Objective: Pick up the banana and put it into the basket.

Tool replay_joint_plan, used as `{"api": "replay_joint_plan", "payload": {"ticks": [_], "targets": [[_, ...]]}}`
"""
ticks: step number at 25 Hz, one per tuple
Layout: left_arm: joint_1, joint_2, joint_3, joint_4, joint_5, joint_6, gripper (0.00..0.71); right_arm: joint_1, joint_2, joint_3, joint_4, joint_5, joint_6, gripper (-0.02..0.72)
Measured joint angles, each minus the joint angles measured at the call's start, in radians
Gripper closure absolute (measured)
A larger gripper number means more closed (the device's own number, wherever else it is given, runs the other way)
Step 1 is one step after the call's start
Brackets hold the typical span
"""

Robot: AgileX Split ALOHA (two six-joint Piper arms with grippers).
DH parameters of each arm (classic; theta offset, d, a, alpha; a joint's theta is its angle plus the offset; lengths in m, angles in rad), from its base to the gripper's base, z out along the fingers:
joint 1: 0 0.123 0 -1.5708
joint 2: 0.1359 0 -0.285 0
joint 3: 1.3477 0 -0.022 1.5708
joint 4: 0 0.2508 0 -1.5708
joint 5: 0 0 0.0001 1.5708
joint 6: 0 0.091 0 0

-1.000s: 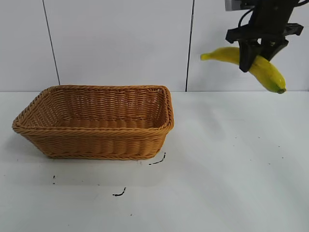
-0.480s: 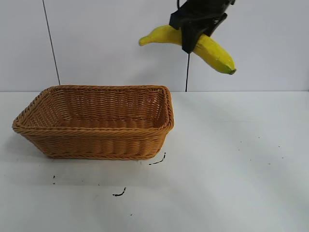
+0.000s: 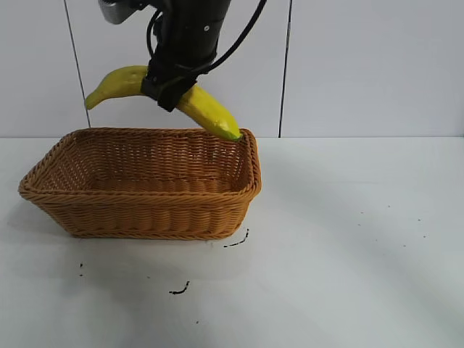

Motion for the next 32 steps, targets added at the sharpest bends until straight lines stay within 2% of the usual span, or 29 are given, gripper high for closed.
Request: {"api": "replay_joint_plan", "payload": {"ticks": [12, 14, 16, 17, 19, 22, 28, 32], "targets": [[0.0, 0.0, 0.0, 0.0, 0.0, 0.0, 0.015, 0.0, 0.065, 0.0, 0.0, -0.029, 0.0, 0.381], [0.0, 0.0, 0.0, 0.0, 0.0, 0.0, 0.015, 0.0, 0.065, 0.0, 0.001, -0.031, 0.0, 0.288], [0.0, 0.0, 0.0, 0.0, 0.0, 0.0, 0.015, 0.0, 0.064, 0.0, 0.001, -0.04, 0.002, 0.138], [0.0, 0.0, 0.0, 0.0, 0.0, 0.0, 0.015, 0.0, 0.063, 0.0, 0.0, -0.041, 0.01, 0.086], [0.0, 0.0, 0.0, 0.0, 0.0, 0.0, 0.015, 0.0, 0.059, 0.0, -0.007, -0.035, 0.044, 0.039], [0.0, 0.0, 0.0, 0.0, 0.0, 0.0, 0.015, 0.0, 0.032, 0.0, -0.02, -0.002, 0.13, 0.016], [0.0, 0.0, 0.0, 0.0, 0.0, 0.0, 0.015, -0.001, -0.099, -0.008, -0.028, 0.11, 0.385, 0.017], [0.0, 0.0, 0.0, 0.0, 0.0, 0.0, 0.015, -0.049, -0.135, -0.012, 0.01, 0.202, 0.497, 0.038]]}}
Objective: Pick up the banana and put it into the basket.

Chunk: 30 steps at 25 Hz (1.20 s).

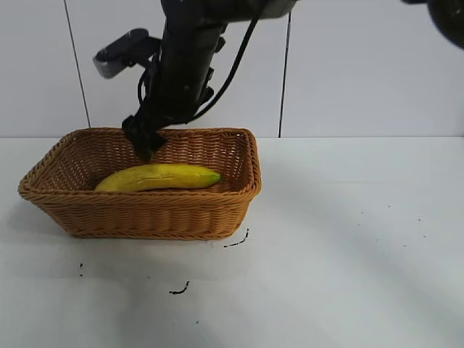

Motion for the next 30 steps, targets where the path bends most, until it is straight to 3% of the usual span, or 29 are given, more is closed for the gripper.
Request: {"api": "replay_joint_plan", "payload": {"ticks": [3, 17, 23, 30], "targets": [[0.0, 0.0, 0.0, 0.0, 0.0, 0.0, 0.015, -0.084, 0.001, 0.0, 0.005, 0.047, 0.032, 0.04], [0.0, 0.0, 0.0, 0.0, 0.0, 0.0, 0.015, -0.536, 0.001, 0.0, 0.005, 0.161, 0.054, 0.048], [0.0, 0.0, 0.0, 0.0, 0.0, 0.0, 0.015, -0.624, 0.001, 0.0, 0.015, 0.217, 0.057, 0.048], [0.0, 0.0, 0.0, 0.0, 0.0, 0.0, 0.015, -0.622, -0.069, 0.083, 0.078, 0.217, 0.057, 0.048]]}}
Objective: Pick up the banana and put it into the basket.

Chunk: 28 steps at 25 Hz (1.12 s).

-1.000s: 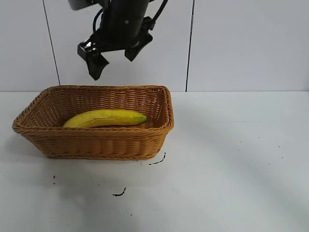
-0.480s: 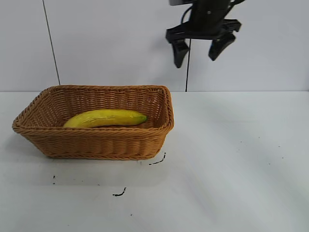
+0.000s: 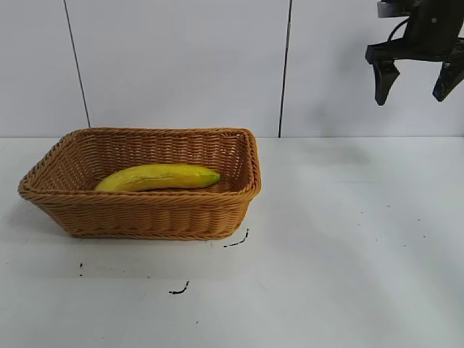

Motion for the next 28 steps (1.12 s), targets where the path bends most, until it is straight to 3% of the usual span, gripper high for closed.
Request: {"api": "replay_joint_plan", "payload": {"ticks": [14, 19, 28], "targets": [[0.0, 0.0, 0.0, 0.0, 0.0, 0.0, 0.015, 0.0, -0.745, 0.829, 0.032, 0.002, -0.046, 0.048], [0.0, 0.0, 0.0, 0.0, 0.0, 0.0, 0.015, 0.0, -1.055, 1.039, 0.03, 0.0, -0.057, 0.048], [0.0, 0.0, 0.0, 0.0, 0.0, 0.0, 0.015, 0.0, -1.602, 1.426, 0.03, -0.156, -0.074, 0.048]]}}
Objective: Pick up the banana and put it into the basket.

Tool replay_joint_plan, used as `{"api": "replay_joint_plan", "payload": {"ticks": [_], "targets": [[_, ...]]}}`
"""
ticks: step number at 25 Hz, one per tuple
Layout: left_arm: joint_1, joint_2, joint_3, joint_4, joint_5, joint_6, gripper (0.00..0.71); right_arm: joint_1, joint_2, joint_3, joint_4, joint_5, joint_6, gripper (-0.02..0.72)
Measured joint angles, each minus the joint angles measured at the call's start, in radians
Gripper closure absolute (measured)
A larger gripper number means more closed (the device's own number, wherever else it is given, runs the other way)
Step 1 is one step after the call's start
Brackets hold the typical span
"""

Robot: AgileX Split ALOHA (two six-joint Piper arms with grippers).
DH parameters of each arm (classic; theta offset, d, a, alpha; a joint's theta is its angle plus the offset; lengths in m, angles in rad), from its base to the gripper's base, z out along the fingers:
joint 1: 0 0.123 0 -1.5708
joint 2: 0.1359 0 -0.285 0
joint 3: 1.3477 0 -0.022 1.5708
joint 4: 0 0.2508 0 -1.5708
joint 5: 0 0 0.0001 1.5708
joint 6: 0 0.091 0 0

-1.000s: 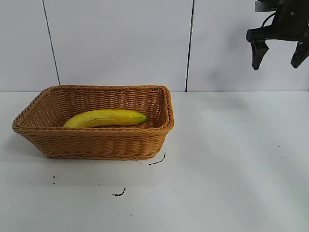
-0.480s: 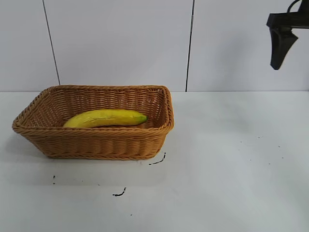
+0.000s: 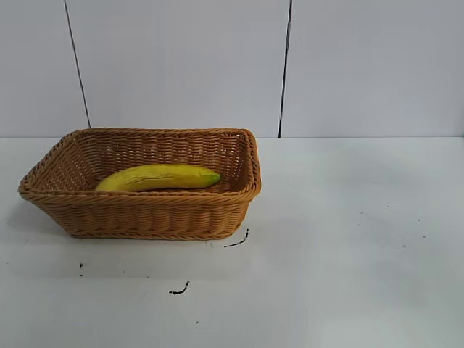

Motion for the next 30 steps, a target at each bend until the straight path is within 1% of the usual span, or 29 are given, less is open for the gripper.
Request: {"api": "replay_joint_plan", "payload": {"ticks": [2, 5, 16, 30], "targets": [[0.0, 0.0, 0.0, 0.0, 0.0, 0.0, 0.015, 0.0, -0.109, 0.076, 0.0, -0.019, -0.001, 0.048], [0.0, 0.0, 0.0, 0.0, 0.0, 0.0, 0.015, 0.0, -0.256, 0.169, 0.002, -0.02, 0.0, 0.048], [0.0, 0.0, 0.0, 0.0, 0.0, 0.0, 0.015, 0.0, -0.598, 0.18, 0.002, -0.037, 0.003, 0.048], [0.0, 0.0, 0.0, 0.0, 0.0, 0.0, 0.015, 0.0, -0.626, 0.18, 0.003, -0.037, 0.004, 0.048]]}}
